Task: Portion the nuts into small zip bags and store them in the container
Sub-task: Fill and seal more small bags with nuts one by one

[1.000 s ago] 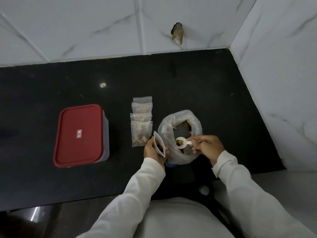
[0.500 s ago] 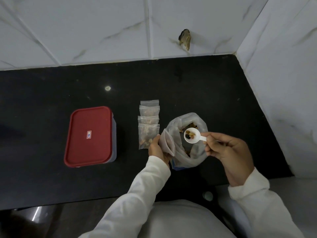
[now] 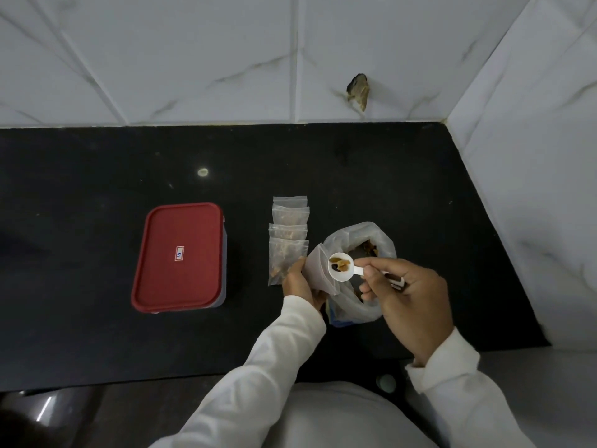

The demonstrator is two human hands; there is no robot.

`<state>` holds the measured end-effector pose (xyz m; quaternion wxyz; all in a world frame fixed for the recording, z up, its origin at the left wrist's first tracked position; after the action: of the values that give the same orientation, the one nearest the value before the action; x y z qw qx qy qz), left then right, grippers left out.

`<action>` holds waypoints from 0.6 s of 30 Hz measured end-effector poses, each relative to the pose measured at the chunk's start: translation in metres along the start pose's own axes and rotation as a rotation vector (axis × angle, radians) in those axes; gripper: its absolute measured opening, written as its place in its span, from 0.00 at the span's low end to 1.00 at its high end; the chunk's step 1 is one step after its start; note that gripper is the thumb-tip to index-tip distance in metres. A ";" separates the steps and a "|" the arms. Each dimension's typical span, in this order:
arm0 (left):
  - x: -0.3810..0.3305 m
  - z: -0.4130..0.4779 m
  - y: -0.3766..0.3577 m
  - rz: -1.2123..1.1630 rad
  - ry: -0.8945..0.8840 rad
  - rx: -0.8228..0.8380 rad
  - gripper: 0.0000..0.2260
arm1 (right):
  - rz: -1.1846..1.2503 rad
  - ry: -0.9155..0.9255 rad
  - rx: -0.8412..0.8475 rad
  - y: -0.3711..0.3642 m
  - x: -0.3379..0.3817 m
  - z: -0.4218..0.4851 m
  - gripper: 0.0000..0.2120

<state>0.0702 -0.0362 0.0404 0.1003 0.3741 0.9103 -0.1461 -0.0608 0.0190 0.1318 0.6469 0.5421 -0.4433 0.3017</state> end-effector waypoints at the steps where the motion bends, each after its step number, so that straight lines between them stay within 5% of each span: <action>1: -0.001 -0.001 0.000 0.003 0.003 -0.003 0.15 | -0.029 0.036 -0.008 -0.001 0.000 0.000 0.08; 10: -0.002 -0.003 0.001 0.073 -0.046 0.014 0.12 | -0.414 0.470 -0.074 -0.020 -0.013 -0.001 0.11; 18: -0.004 0.000 0.005 0.053 -0.008 0.026 0.16 | -0.455 0.637 -0.137 -0.030 -0.014 -0.009 0.13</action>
<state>0.0767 -0.0355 0.0406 0.1029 0.3987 0.8977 -0.1567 -0.0388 0.0218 0.1058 0.8370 0.4615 -0.1079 0.2734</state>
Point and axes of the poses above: each hand's wrist, its own z-axis towards the middle knuckle, its own y-axis out of the back of the hand, x = y × z, the point moved 1 cm from there along z, towards the middle knuckle, and after that the axes turned 6 degrees about -x, right-handed, at the moved point
